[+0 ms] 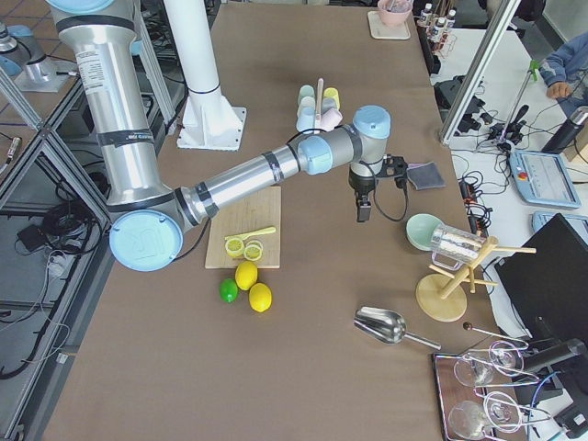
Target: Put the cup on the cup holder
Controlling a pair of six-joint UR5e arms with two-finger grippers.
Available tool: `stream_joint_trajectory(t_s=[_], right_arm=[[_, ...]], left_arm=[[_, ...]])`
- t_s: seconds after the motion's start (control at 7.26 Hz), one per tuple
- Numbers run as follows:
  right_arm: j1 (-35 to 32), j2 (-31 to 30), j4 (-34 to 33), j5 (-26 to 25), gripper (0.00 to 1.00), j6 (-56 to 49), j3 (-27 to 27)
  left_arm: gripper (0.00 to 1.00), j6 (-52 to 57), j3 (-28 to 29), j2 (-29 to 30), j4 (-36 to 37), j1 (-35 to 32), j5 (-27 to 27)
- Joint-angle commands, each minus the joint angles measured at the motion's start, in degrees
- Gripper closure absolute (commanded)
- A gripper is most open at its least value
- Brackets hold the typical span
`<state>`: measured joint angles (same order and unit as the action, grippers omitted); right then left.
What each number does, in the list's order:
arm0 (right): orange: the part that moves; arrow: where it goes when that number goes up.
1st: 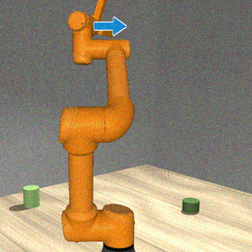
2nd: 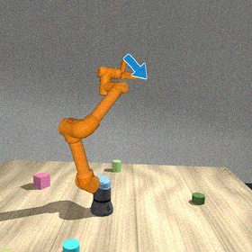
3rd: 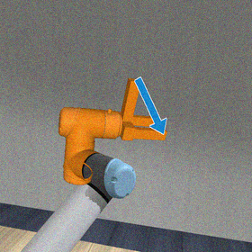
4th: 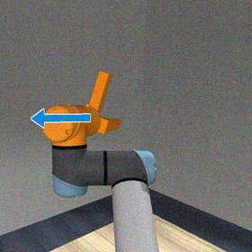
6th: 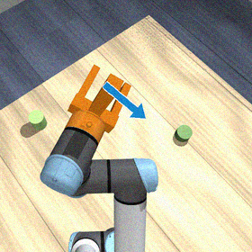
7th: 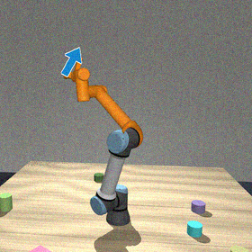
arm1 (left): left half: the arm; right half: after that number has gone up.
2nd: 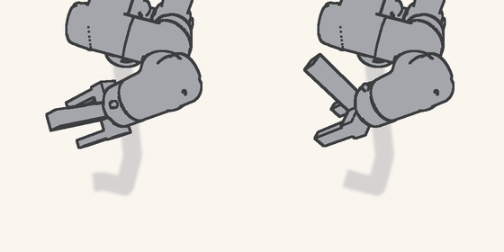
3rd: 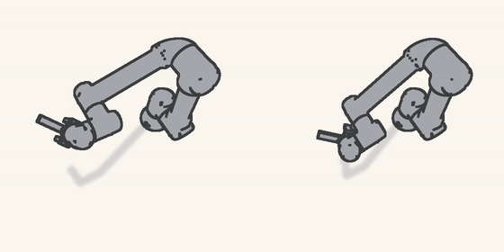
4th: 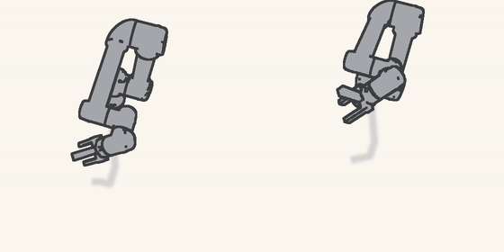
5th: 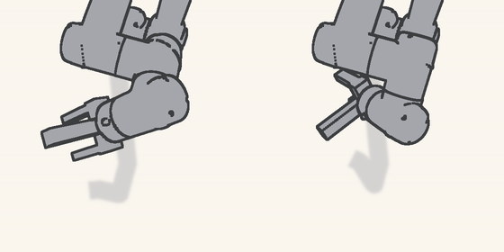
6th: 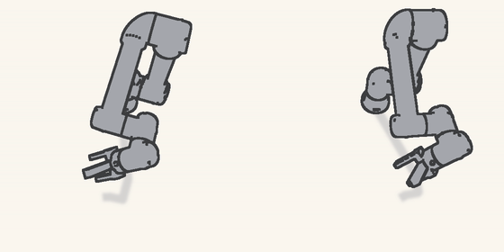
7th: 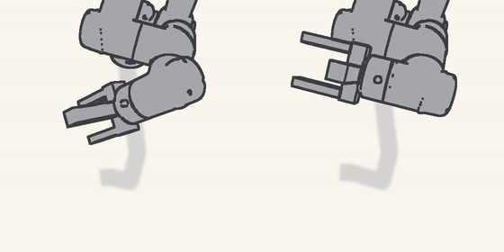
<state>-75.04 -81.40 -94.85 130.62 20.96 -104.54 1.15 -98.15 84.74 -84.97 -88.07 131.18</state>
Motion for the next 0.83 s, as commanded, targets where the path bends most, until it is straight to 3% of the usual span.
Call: stream_joint_trajectory(t_s=[0.0, 0.41, 0.69], right_arm=[[-5.8, -8.8, 0.0, 0.1, 0.00, -13.1, 1.4], [-13.4, -11.5, 0.4, 1.2, 0.00, -23.8, 11.2], [-15.1, -11.5, 0.4, 0.9, 0.00, -24.2, 12.6]], left_arm=[[0.02, 0.0, 2.2, -0.5, -4.4, -0.1, 0.7], [0.02, -0.1, 2.3, -0.3, -4.5, -0.1, 0.8], [0.02, 0.0, 1.9, -0.6, -4.1, -0.4, 2.2]])
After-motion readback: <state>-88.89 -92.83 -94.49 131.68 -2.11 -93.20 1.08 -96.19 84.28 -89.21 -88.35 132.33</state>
